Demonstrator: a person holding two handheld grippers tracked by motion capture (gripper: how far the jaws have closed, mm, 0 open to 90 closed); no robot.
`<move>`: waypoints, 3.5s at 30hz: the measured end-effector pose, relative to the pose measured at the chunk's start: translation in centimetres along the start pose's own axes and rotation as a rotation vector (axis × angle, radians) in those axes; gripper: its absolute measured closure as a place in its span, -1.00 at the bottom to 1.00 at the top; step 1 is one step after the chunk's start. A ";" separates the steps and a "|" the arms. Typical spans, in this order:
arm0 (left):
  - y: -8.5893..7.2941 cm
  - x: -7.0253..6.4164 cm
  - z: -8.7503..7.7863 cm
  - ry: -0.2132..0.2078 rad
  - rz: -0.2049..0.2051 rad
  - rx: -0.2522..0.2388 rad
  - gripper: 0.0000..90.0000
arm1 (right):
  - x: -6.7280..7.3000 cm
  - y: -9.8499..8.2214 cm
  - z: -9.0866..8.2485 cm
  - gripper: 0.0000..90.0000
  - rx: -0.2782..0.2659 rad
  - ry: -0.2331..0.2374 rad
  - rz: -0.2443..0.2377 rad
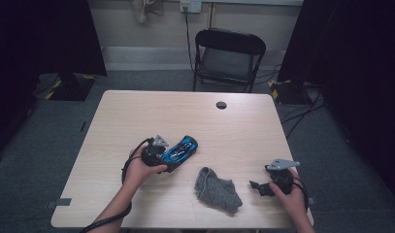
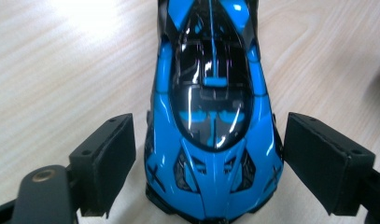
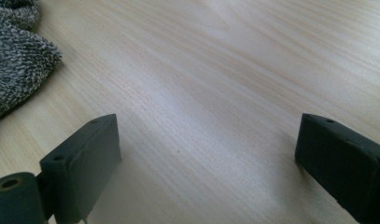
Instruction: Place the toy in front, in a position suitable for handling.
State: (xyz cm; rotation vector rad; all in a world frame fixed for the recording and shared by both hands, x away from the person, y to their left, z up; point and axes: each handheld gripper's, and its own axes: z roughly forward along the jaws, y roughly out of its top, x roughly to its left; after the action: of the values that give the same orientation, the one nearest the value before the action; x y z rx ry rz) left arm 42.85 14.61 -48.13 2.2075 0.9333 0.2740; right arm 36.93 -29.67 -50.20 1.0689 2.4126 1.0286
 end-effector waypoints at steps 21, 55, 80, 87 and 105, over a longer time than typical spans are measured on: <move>-1.8 -0.2 0.4 0.022 0.070 -0.012 -0.64 | 0.0 0.0 0.0 -0.86 0.000 0.000 0.000; -2.6 -0.3 0.3 0.019 0.072 -0.078 -0.47 | 3.0 2.8 -0.8 -0.68 -0.010 0.087 0.004; -2.6 -0.4 0.3 0.020 0.072 -0.077 -0.47 | 13.2 6.0 3.3 -0.11 0.021 0.322 -0.176; -2.6 -0.4 0.3 0.019 0.071 -0.078 -0.47 | 13.6 5.5 3.8 0.01 0.029 0.314 -0.203; -2.6 -0.4 0.3 0.020 0.071 -0.078 -0.47 | 12.3 8.2 4.0 0.65 0.029 0.242 -0.122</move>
State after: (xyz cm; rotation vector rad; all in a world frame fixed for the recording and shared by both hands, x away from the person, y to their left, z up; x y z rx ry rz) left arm 41.31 15.47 -50.08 2.1725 0.8414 0.3599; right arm 34.92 -14.84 -46.98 0.8346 2.6528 1.1422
